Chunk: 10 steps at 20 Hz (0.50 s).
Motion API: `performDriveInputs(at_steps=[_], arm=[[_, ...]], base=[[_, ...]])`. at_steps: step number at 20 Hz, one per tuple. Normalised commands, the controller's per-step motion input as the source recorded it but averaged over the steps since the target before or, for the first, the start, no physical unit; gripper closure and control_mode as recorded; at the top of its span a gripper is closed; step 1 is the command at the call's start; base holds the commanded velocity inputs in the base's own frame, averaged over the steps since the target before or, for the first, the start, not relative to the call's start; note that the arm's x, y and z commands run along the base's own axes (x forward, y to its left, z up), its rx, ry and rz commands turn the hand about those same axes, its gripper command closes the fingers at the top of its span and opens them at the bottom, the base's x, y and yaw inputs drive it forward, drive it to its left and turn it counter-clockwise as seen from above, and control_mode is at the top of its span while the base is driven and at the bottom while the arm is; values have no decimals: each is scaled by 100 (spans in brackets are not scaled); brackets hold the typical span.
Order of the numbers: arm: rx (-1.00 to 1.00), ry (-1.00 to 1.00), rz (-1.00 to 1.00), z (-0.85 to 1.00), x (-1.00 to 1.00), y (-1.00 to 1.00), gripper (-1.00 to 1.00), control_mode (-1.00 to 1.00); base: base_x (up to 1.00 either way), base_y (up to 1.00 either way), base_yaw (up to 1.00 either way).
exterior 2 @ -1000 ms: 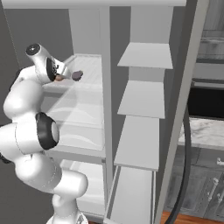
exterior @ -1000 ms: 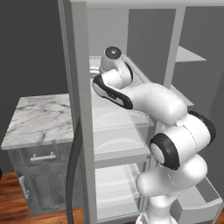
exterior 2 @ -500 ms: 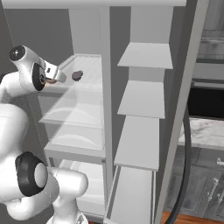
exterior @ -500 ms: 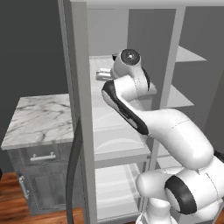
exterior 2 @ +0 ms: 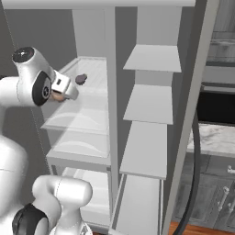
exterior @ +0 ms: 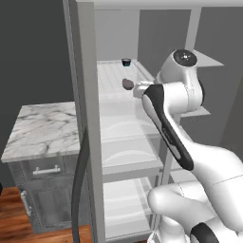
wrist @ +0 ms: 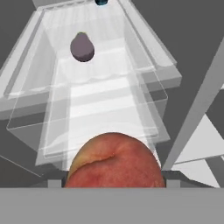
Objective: Take the eggplant and peach from the fridge shelf and place them in the freezer drawer to begin freezing them.
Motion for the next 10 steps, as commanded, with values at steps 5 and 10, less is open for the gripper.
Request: performDriveInputs(at_steps=[5,10], arm=[[0,0,0,-19,-44,-44,100,-100],[0,0,0,0,-3,0,100,100]], base=[[0,0,0],[-5,0,0]])
